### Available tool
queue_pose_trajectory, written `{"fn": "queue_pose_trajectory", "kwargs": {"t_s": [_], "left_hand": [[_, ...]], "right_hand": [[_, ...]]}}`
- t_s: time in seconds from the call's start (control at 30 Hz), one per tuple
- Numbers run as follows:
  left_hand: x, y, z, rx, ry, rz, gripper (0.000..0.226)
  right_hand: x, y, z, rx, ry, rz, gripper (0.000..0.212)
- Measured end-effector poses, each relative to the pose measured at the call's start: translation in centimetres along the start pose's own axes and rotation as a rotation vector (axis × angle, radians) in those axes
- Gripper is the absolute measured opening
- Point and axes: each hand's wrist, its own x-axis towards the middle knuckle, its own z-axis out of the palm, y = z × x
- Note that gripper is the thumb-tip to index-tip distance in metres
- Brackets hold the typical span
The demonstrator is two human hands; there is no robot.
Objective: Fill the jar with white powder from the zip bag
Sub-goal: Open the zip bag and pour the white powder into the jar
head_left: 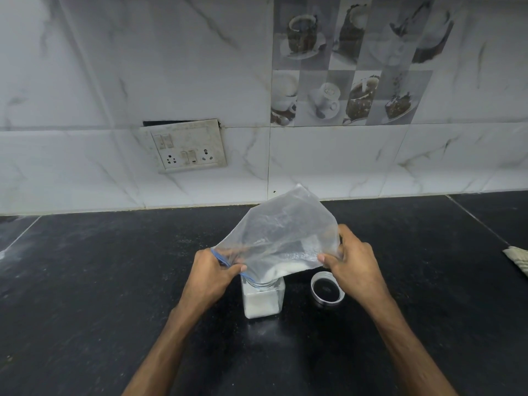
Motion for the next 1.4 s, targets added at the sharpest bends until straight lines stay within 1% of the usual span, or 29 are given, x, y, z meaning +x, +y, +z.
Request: {"fn": "queue_pose_trajectory", "kwargs": {"t_s": [0.13,0.2,0.3,0.4,0.47,0.6,0.67,0.83,0.97,1.03,1.1,1.2,1.33,1.4], "left_hand": [[-0.1,0.1,0.0,0.01,0.003,0.005,0.033],[-0.1,0.2,0.0,0.012,0.008,0.0,0.033],[-0.1,0.3,0.0,-0.012,0.01,0.006,0.035],[-0.1,0.3,0.0,-0.014,0.006,0.007,0.035],[-0.1,0.2,0.0,-0.006,0.007,0.0,0.034],[0.0,0.1,0.1,-0.001,0.01,-0.002,0.033],[0.0,0.0,0.1,-0.009,0.005,-0.005,0.034],[0.0,0.1,0.1,-0.002,0.009,-0.01,0.033],[0.0,0.1,0.2,0.014,0.018,-0.007,0.033],[0.0,0.0,0.2,0.017,0.017,-0.012,0.034],[0.0,0.0,0.2,0.018,0.011,-0.013,0.034],[0.0,0.1,0.2,0.019,0.015,0.001,0.034],[-0.1,0.3,0.2,0.021,0.015,0.013,0.036],[-0.1,0.4,0.2,0.014,0.012,0.013,0.035]], "right_hand": [[0.0,-0.2,0.1,0.075,0.078,0.034,0.043],[0.0,-0.1,0.2,0.101,0.101,0.021,0.039],[-0.1,-0.1,0.4,0.112,0.087,-0.008,0.035],[-0.2,-0.2,0.3,0.101,0.103,0.0,0.046],[-0.3,-0.2,0.3,0.112,0.126,0.007,0.048],[-0.1,0.4,0.5,0.147,0.118,-0.011,0.035],[-0.1,0.5,0.6,0.148,0.097,-0.02,0.033],[-0.2,0.3,0.6,0.163,0.113,0.01,0.047],[-0.4,0.3,0.5,0.201,0.046,0.039,0.063],[-0.4,0.5,0.6,0.195,0.027,0.041,0.06],[-0.4,0.7,0.7,0.187,0.026,0.044,0.051],[-0.4,0.7,0.8,0.185,0.072,0.038,0.043],[-0.4,0.7,0.9,0.189,0.111,0.016,0.039],[-0.4,0.7,1.0,0.174,0.108,0.007,0.042]]}}
